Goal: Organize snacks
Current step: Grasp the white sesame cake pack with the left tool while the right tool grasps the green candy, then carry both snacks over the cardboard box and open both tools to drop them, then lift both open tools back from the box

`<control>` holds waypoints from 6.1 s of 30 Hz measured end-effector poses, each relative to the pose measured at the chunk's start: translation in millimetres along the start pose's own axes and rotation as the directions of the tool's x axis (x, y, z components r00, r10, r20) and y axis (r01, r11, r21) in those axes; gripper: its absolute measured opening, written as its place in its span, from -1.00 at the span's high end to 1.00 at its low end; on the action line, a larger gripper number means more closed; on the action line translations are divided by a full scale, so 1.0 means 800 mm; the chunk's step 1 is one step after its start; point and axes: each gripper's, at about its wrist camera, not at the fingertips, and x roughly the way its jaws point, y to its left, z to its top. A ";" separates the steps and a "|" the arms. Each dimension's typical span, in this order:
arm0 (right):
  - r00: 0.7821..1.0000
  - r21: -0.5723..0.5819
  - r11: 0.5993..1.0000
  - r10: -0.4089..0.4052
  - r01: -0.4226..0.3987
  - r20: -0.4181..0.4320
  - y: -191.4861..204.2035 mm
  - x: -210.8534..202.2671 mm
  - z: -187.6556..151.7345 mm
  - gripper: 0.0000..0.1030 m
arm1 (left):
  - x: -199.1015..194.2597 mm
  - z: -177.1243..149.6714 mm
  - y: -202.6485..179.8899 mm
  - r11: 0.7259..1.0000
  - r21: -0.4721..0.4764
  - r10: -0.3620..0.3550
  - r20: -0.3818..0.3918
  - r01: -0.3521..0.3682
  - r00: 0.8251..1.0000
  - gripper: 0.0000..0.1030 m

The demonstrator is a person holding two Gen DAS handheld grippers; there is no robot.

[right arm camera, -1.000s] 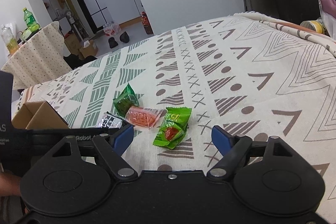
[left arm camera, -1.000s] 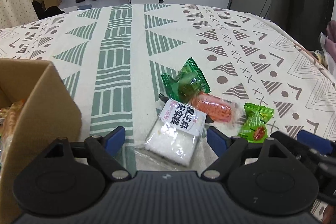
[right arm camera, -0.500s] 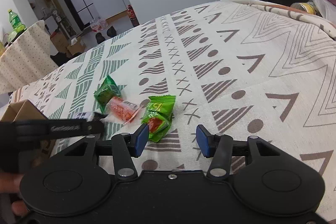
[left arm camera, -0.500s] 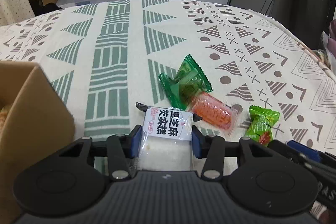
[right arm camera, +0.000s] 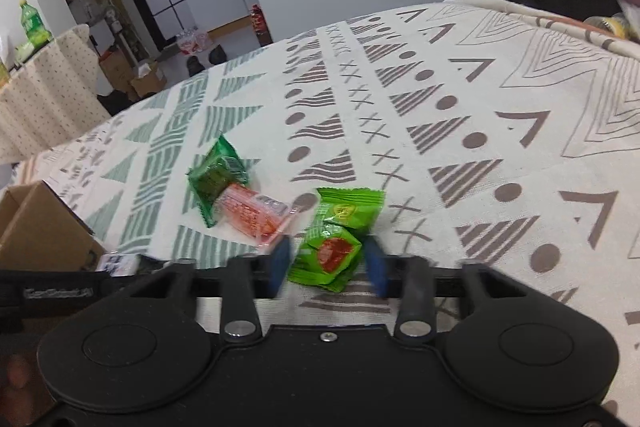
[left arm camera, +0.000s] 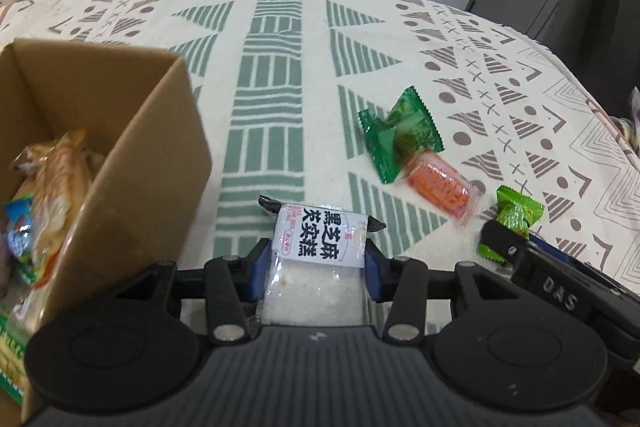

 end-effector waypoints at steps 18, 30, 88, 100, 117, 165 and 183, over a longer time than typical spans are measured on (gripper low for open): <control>0.992 0.007 0.994 0.113 -0.113 -0.058 -0.036 -0.054 -0.031 0.48 | -0.021 -0.028 -0.022 1.000 0.015 0.027 -0.136 -0.025 0.990 0.10; 0.998 -0.035 0.998 0.058 -0.058 -0.011 -0.032 -0.063 -0.041 -0.22 | -0.016 -0.047 -0.031 0.992 0.095 0.095 -0.079 -0.088 0.992 -0.33; 0.958 -0.172 0.967 0.220 -0.189 0.185 0.088 -0.223 -0.011 0.45 | -0.259 -0.073 0.042 0.995 -0.085 -0.023 0.267 0.047 0.963 0.12; 0.951 -0.261 0.937 0.275 -0.233 0.140 0.145 -0.212 -0.010 0.45 | -0.288 -0.050 0.119 0.991 -0.136 0.033 0.311 0.010 0.950 0.12; 0.941 -0.271 0.913 0.332 -0.304 0.064 0.193 -0.166 -0.002 0.45 | -0.248 -0.025 0.189 0.983 -0.182 0.057 0.265 -0.009 0.963 0.11; 0.911 -0.330 0.849 0.390 -0.413 -0.138 0.301 -0.065 -0.006 0.38 | -0.182 0.031 0.265 0.966 -0.244 0.129 0.170 -0.086 0.977 -0.50; 0.906 -0.305 0.854 0.410 -0.422 -0.106 0.262 -0.113 0.002 -0.09 | -0.209 -0.009 0.240 0.970 -0.213 0.146 0.114 -0.119 0.983 -0.52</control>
